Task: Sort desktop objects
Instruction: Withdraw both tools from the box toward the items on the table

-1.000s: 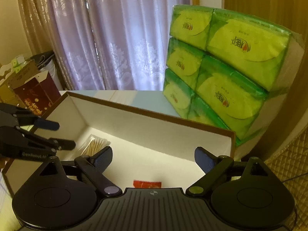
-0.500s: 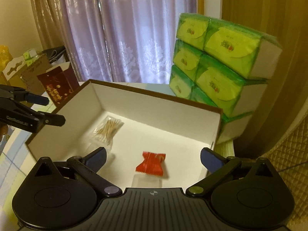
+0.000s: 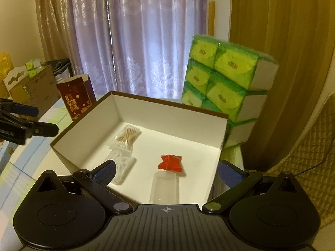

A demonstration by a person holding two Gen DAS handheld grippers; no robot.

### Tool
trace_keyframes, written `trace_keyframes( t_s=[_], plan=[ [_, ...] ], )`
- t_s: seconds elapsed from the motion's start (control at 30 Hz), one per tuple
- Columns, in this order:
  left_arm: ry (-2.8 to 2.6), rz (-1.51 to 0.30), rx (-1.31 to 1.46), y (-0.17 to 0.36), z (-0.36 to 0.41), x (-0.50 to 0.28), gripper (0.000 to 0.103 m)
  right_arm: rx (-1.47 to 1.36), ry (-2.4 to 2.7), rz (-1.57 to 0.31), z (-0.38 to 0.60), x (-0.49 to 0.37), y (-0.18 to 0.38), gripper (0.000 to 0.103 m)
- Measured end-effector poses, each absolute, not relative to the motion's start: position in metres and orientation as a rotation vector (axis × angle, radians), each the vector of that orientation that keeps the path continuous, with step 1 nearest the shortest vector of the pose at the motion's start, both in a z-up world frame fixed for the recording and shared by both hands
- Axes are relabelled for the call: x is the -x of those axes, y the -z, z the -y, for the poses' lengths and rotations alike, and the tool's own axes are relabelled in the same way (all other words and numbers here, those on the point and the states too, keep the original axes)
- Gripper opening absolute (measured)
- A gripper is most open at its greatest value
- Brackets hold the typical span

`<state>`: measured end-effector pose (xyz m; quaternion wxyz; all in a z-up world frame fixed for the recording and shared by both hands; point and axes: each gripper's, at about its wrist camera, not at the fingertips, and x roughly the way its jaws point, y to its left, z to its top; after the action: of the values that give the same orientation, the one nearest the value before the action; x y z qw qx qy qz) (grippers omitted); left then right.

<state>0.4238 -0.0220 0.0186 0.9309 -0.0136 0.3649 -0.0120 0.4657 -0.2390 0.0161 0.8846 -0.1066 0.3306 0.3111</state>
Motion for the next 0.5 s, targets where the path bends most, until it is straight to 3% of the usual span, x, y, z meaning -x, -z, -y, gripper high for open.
trace_keyframes(
  t_s=[0.5],
  plan=[
    [-0.057, -0.667, 0.154, -0.05, 0.026, -0.323, 0.1, 0.169, -0.647, -0.614, 0.259, -0.389, -0.042, 0.101]
  ],
)
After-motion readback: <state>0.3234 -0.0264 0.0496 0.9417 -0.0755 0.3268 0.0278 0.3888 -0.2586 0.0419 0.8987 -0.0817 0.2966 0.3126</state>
